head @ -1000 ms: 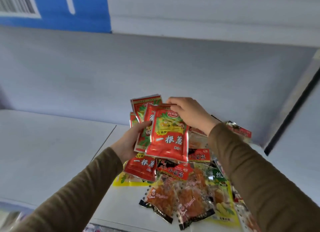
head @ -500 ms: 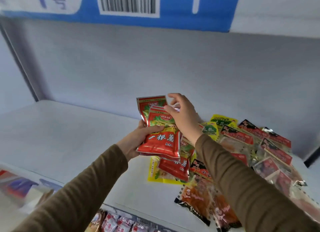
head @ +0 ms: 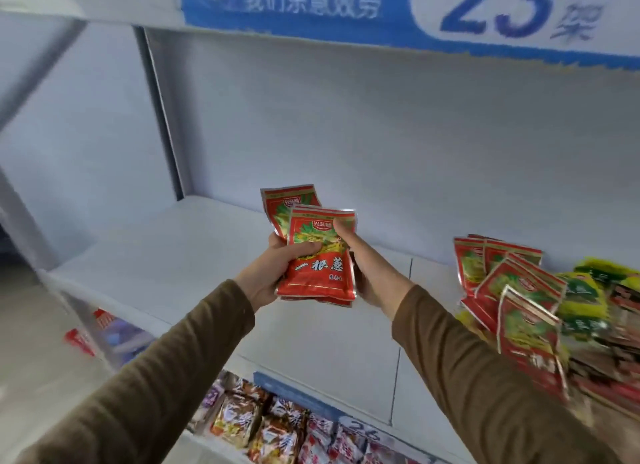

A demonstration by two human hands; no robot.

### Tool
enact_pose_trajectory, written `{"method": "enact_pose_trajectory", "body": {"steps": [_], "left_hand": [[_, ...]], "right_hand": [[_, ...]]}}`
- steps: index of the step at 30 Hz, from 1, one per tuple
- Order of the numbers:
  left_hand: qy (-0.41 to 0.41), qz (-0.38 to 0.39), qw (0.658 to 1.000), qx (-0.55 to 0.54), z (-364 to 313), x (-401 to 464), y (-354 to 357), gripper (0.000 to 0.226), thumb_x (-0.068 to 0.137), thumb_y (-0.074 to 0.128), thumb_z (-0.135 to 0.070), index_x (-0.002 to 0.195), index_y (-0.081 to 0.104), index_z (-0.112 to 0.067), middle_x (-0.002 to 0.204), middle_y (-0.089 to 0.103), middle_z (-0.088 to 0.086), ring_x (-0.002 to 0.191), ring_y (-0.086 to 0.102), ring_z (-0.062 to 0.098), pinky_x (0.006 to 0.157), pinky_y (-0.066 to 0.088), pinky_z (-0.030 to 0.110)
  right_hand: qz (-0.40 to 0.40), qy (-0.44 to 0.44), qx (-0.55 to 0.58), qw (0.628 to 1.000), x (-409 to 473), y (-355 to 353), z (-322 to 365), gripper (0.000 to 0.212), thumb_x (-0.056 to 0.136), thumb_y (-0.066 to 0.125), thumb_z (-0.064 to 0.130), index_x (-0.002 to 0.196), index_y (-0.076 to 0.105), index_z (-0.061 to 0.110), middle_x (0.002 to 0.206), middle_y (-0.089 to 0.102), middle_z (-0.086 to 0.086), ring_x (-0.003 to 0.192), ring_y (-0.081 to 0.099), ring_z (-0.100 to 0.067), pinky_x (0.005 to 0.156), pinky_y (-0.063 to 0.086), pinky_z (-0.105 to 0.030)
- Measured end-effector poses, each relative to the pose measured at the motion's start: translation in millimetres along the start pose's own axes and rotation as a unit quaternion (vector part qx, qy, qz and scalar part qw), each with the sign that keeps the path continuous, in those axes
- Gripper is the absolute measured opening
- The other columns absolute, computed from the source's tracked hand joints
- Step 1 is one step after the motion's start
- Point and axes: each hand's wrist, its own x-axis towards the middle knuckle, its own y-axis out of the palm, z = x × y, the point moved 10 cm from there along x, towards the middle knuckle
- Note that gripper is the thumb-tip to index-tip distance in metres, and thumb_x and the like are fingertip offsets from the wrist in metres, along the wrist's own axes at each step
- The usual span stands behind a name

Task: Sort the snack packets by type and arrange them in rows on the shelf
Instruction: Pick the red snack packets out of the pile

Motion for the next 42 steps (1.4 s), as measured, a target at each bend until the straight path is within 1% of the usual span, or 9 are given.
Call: {"method": "enact_pose_trajectory", "body": {"steps": [3, 5, 12, 18, 22, 26, 31, 37, 42], "left_hand": [[0.001, -0.002, 0.999, 0.032, -17, 10, -38, 0.079, 0.066, 0.093, -0.026, 0.127, 0.043, -0.033, 0.099, 0.079, 0.006, 0.09, 0.077, 0.035, 0.065, 0.062, 0.041], [0.005, -0.009, 0.999, 0.047, -29, 18, -60, 0.077, 0.065, 0.093, -0.027, 0.124, 0.044, -0.034, 0.097, 0.079, 0.005, 0.088, 0.078, 0.033, 0.064, 0.062, 0.039], [-0.021, -0.037, 0.994, 0.101, -50, 40, -128, 0.07, 0.072, 0.088, -0.037, 0.126, 0.044, -0.033, 0.099, 0.079, 0.006, 0.089, 0.078, 0.032, 0.065, 0.062, 0.038], [-0.021, -0.04, 0.994, 0.104, -78, 62, -194, 0.064, 0.082, 0.085, -0.027, 0.131, 0.046, -0.031, 0.102, 0.079, 0.009, 0.091, 0.077, 0.034, 0.066, 0.062, 0.04], [0.002, -0.06, 0.995, 0.082, -95, 82, -248, 0.079, 0.081, 0.085, -0.014, 0.137, 0.035, -0.037, 0.114, 0.074, 0.015, 0.089, 0.077, 0.035, 0.067, 0.063, 0.042], [0.014, -0.04, 0.991, 0.124, -117, 98, -302, 0.08, 0.084, 0.083, -0.014, 0.138, 0.031, -0.04, 0.113, 0.074, 0.012, 0.089, 0.078, 0.032, 0.067, 0.063, 0.041], [0.01, -0.005, 0.983, 0.181, -139, 128, -350, 0.053, 0.089, 0.079, -0.021, 0.129, 0.048, -0.038, 0.108, 0.077, 0.006, 0.091, 0.078, 0.029, 0.078, 0.064, 0.045], [-0.01, -0.001, 0.986, 0.168, -151, 167, -373, 0.037, 0.093, 0.073, -0.037, 0.126, 0.057, -0.035, 0.095, 0.08, 0.002, 0.085, 0.079, 0.028, 0.064, 0.063, 0.037], [0.003, -0.027, 0.981, 0.191, -155, 190, -389, 0.036, 0.092, 0.074, -0.04, 0.122, 0.056, -0.033, 0.096, 0.079, 0.001, 0.078, 0.079, 0.024, 0.057, 0.061, 0.031]], "right_hand": [[0.023, -0.013, 0.024, 0.999, 28, 43, 7, 0.067, 0.08, 0.069, 0.067, 0.13, 0.059, 0.023, 0.11, 0.077, -0.007, 0.097, 0.076, -0.029, 0.076, 0.062, -0.039], [0.022, -0.022, 0.037, 0.999, 48, 63, 10, 0.062, 0.083, 0.072, 0.06, 0.131, 0.058, 0.024, 0.109, 0.077, -0.007, 0.096, 0.076, -0.029, 0.074, 0.062, -0.038], [0.029, -0.02, 0.095, 0.995, 111, 115, -5, 0.049, 0.089, 0.073, 0.043, 0.132, 0.056, 0.026, 0.113, 0.076, -0.008, 0.099, 0.075, -0.031, 0.087, 0.061, -0.048], [0.015, -0.041, 0.098, 0.994, 153, 168, 0, 0.046, 0.089, 0.074, 0.04, 0.13, 0.057, 0.028, 0.11, 0.077, -0.004, 0.096, 0.076, -0.028, 0.082, 0.062, -0.045], [-0.012, -0.059, 0.1, 0.993, 186, 205, 1, 0.053, 0.086, 0.079, 0.037, 0.132, 0.054, 0.028, 0.113, 0.075, -0.006, 0.097, 0.075, -0.028, 0.082, 0.062, -0.045], [-0.063, -0.049, 0.107, 0.991, 221, 253, -7, 0.061, 0.083, 0.081, 0.039, 0.134, 0.048, 0.03, 0.116, 0.072, -0.006, 0.096, 0.075, -0.028, 0.086, 0.061, -0.049], [-0.144, -0.04, 0.11, 0.983, 266, 297, -17, 0.06, 0.084, 0.078, 0.045, 0.134, 0.046, 0.032, 0.118, 0.069, -0.006, 0.097, 0.074, -0.028, 0.088, 0.06, -0.052], [-0.167, -0.013, 0.092, 0.981, 307, 314, -18, 0.059, 0.085, 0.066, 0.064, 0.132, 0.05, 0.032, 0.115, 0.072, -0.004, 0.097, 0.074, -0.027, 0.091, 0.058, -0.051], [-0.208, -0.03, -0.051, 0.976, 331, 305, -5, 0.053, 0.09, 0.059, 0.064, 0.131, 0.051, 0.032, 0.121, 0.069, -0.001, 0.099, 0.071, -0.02, 0.094, 0.057, -0.043]]}}
